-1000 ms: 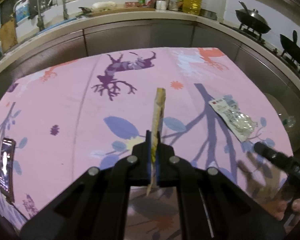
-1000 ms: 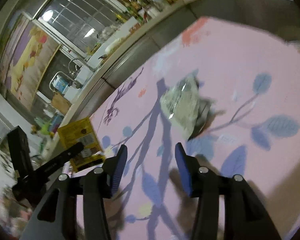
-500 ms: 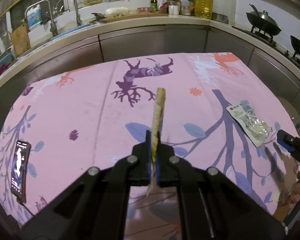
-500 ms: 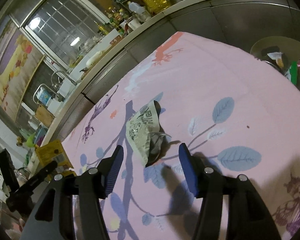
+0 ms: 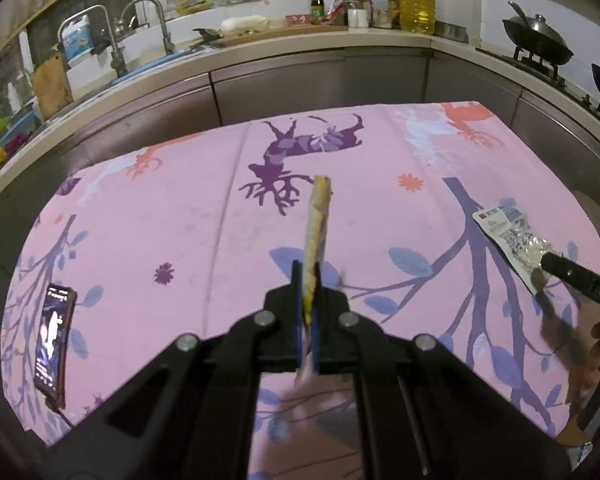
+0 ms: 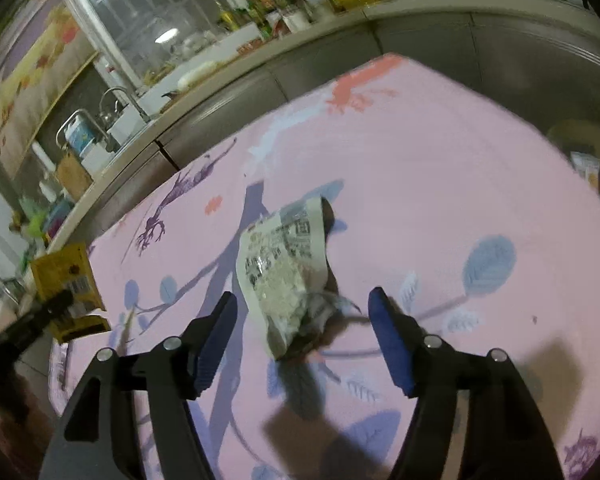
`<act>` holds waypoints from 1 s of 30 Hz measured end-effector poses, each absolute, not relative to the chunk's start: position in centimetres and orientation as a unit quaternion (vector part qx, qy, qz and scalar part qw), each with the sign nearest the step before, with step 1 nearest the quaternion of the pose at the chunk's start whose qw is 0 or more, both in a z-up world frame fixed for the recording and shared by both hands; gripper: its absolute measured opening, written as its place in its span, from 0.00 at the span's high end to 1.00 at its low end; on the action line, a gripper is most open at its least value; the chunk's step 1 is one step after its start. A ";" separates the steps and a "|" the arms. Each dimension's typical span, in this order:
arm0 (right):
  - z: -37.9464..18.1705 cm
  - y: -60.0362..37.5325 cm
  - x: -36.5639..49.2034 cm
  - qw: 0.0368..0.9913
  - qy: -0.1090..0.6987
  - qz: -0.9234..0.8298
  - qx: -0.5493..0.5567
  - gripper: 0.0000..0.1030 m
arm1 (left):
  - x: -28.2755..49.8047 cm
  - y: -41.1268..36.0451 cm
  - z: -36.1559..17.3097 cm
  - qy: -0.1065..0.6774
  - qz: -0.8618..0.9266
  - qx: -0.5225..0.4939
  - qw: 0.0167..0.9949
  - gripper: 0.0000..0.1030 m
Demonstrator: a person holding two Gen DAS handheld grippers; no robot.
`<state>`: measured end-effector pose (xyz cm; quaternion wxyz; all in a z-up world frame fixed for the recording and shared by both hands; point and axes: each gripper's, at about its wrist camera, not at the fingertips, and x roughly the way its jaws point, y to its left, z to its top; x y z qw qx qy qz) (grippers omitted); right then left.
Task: Collect trash
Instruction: 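Grasp the clear printed wrapper with the right tool while the left tool holds the packet, then carry the packet and clear wrapper over the white bin and open both tools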
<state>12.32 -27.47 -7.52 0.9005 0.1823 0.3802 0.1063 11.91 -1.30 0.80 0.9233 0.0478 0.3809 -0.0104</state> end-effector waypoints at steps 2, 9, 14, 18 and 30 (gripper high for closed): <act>-7.5 -26.6 12.5 0.906 0.379 0.107 0.155 0.36 | 12.0 -1.3 0.7 0.382 -0.009 0.049 0.923 0.97; -7.8 -23.5 12.2 0.914 0.376 0.132 0.072 0.76 | 12.3 -1.7 0.5 0.390 -0.008 0.051 0.919 0.97; -6.3 -25.9 11.5 0.918 0.356 0.134 0.112 0.87 | 13.6 -3.4 0.5 0.409 -0.052 0.032 0.911 0.97; -4.2 -30.8 10.4 0.924 0.332 0.112 0.155 0.87 | 15.4 -7.8 1.1 0.426 -0.132 0.021 0.895 0.97; -0.8 -50.1 6.9 0.920 0.329 -0.022 0.209 0.87 | 20.7 -32.4 3.0 0.469 -0.394 0.014 0.790 0.97</act>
